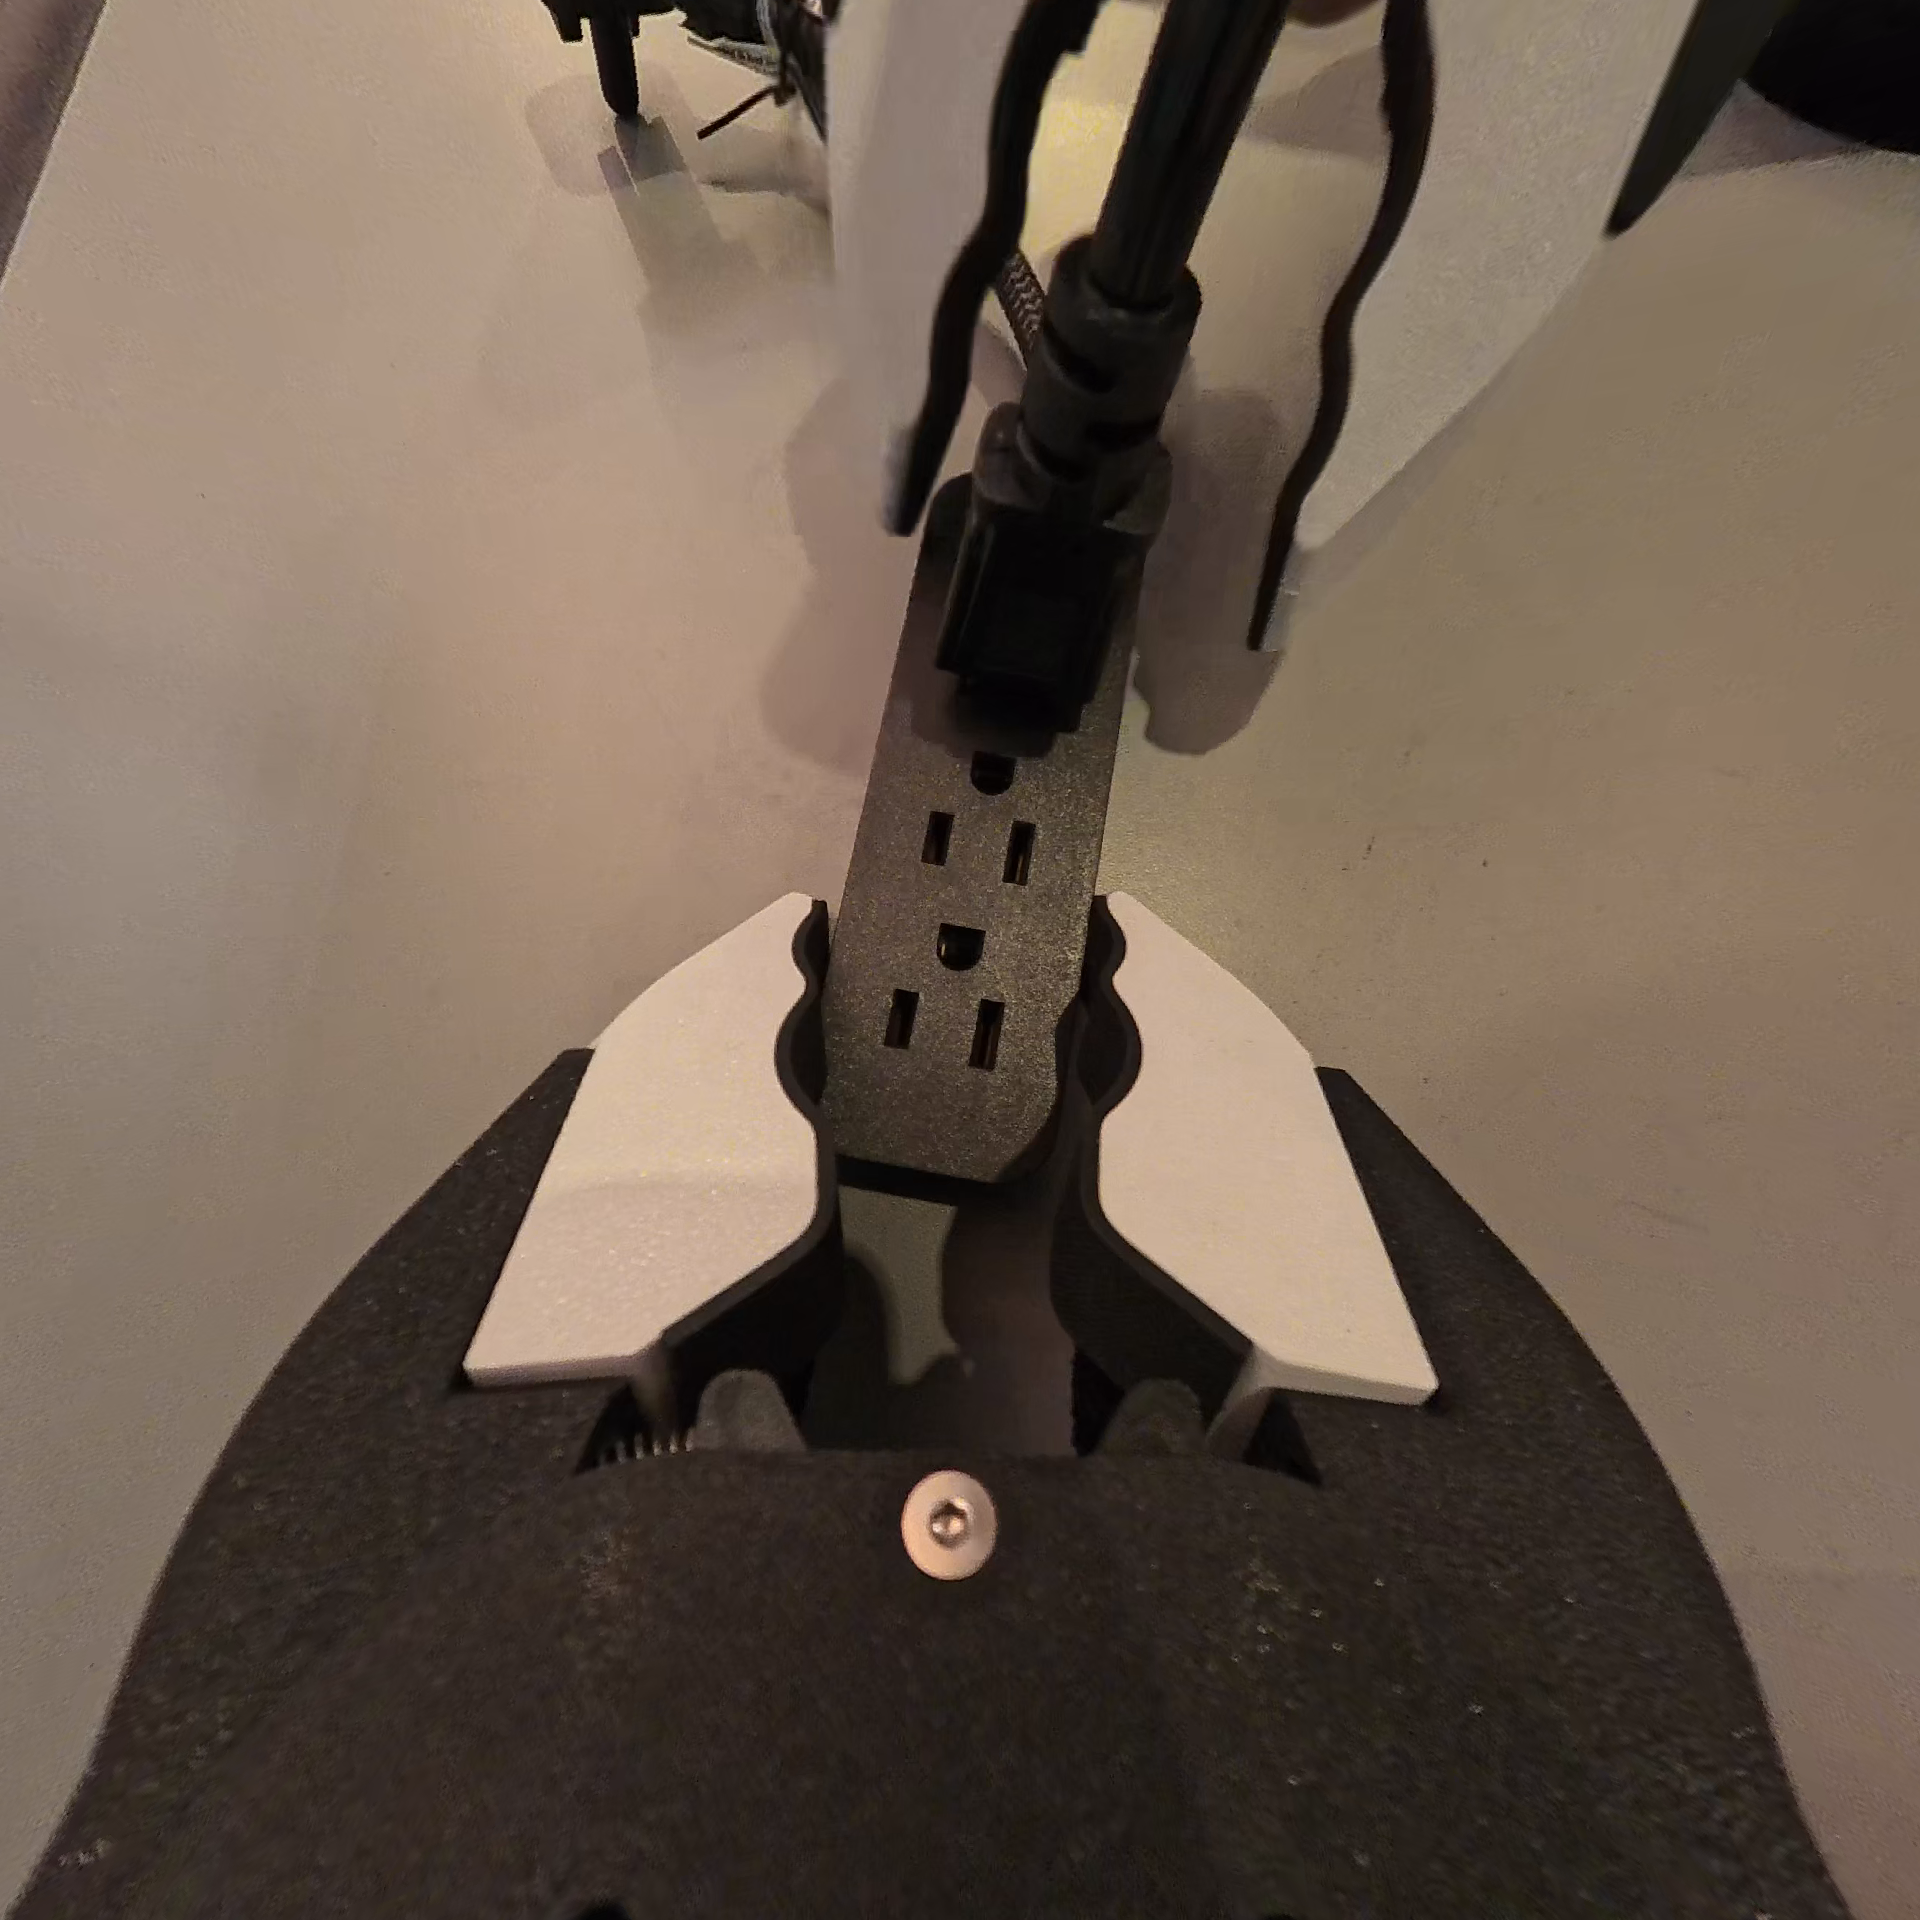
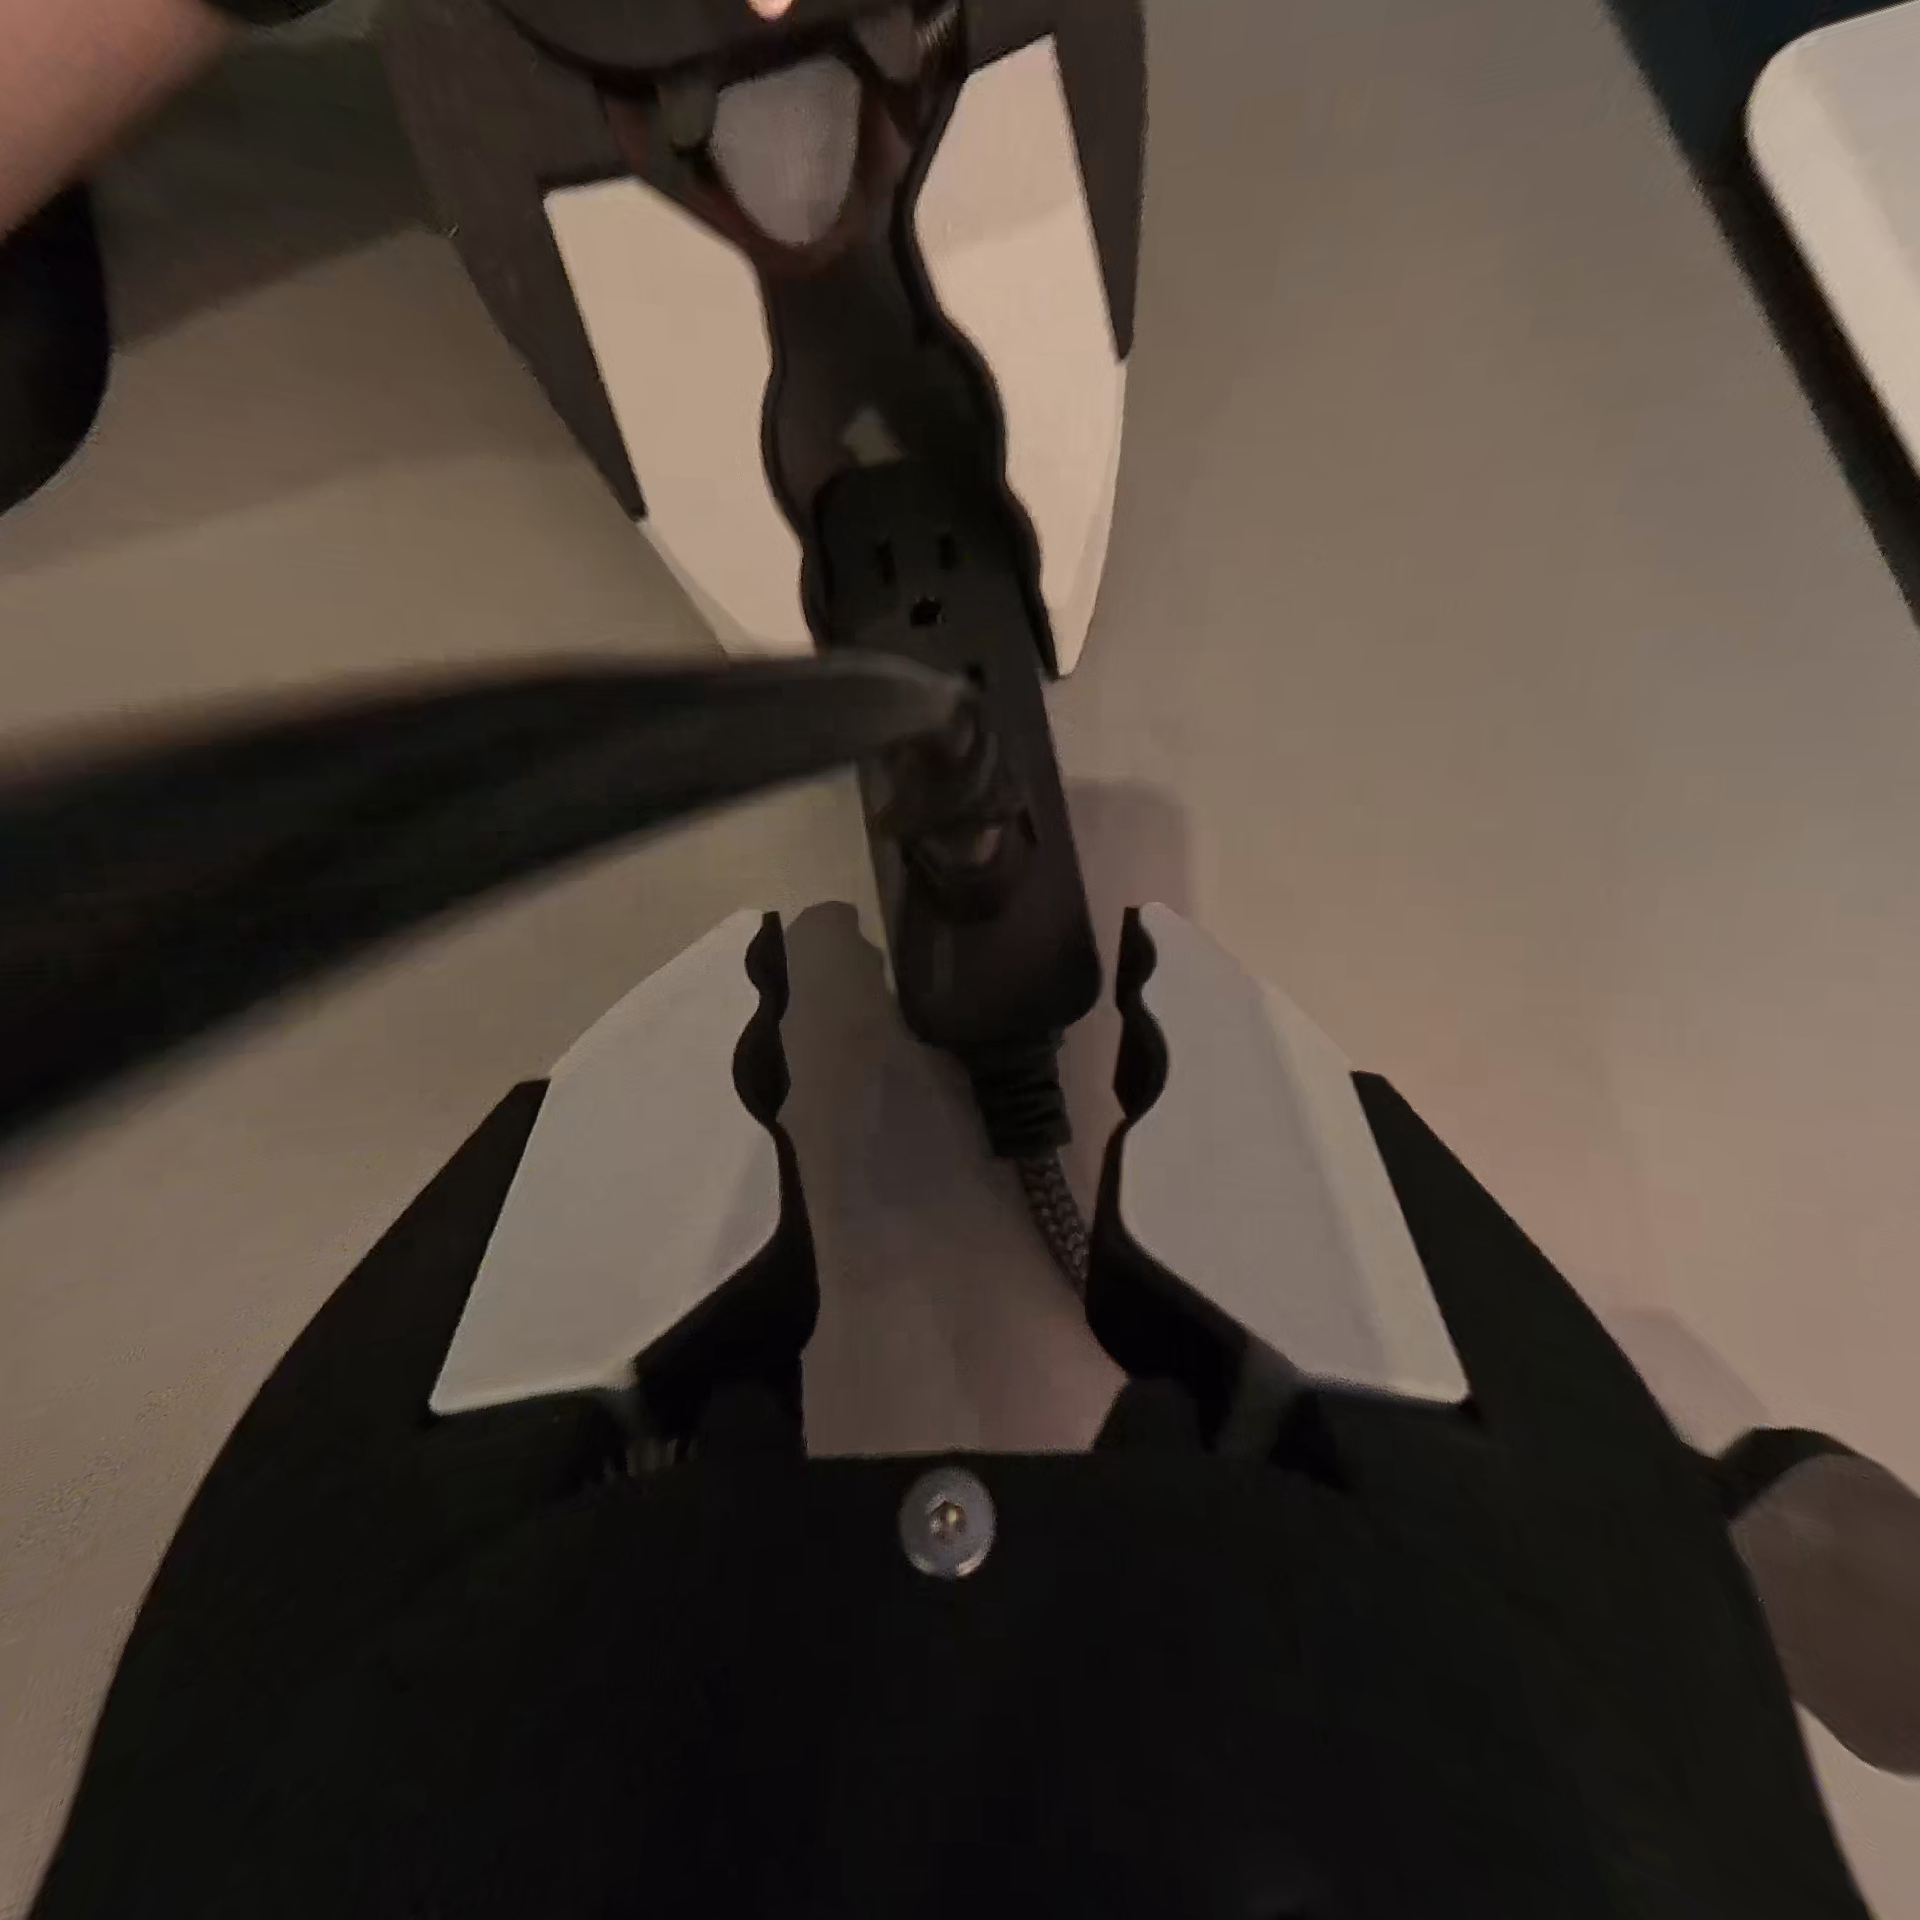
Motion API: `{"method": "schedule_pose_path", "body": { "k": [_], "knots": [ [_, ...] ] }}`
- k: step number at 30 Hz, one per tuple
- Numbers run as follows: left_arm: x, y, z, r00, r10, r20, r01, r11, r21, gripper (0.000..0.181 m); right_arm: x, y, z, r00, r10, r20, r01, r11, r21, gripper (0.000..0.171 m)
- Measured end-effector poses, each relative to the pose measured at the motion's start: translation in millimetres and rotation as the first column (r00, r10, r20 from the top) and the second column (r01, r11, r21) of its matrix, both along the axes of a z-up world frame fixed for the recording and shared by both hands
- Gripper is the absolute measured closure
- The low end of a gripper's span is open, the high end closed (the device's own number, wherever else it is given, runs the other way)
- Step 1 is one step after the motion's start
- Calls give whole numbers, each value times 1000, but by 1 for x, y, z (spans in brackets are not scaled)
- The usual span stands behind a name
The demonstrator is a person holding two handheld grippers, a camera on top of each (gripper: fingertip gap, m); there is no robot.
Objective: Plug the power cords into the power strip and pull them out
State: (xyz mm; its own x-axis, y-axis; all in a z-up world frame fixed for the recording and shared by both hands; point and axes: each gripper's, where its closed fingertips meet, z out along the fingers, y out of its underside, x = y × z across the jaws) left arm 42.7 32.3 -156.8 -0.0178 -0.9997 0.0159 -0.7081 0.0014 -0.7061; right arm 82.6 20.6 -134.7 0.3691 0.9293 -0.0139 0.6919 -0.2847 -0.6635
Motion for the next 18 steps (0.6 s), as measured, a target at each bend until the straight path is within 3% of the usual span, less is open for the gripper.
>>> {"method": "schedule_pose_path", "body": {
  "k": [4,9,14,18],
  "knots": [
    [0,0,0,1000,0,0,0,1000,-1,135,13,2,-19,999,-18,29,19,1000,-9,115],
    [0,0,0,1000,-2,1,2,1000,-2,135,7,5,-19,999,-5,-53,4,1000,-18,126],
    [0,-5,2,1000,-15,12,15,999,-43,135,3,6,-22,996,44,-74,-43,999,16,124],
    [2,-5,26,995,9,102,3,993,-117,132,3,5,-22,995,72,-72,-72,997,12,125]
  ]
}}
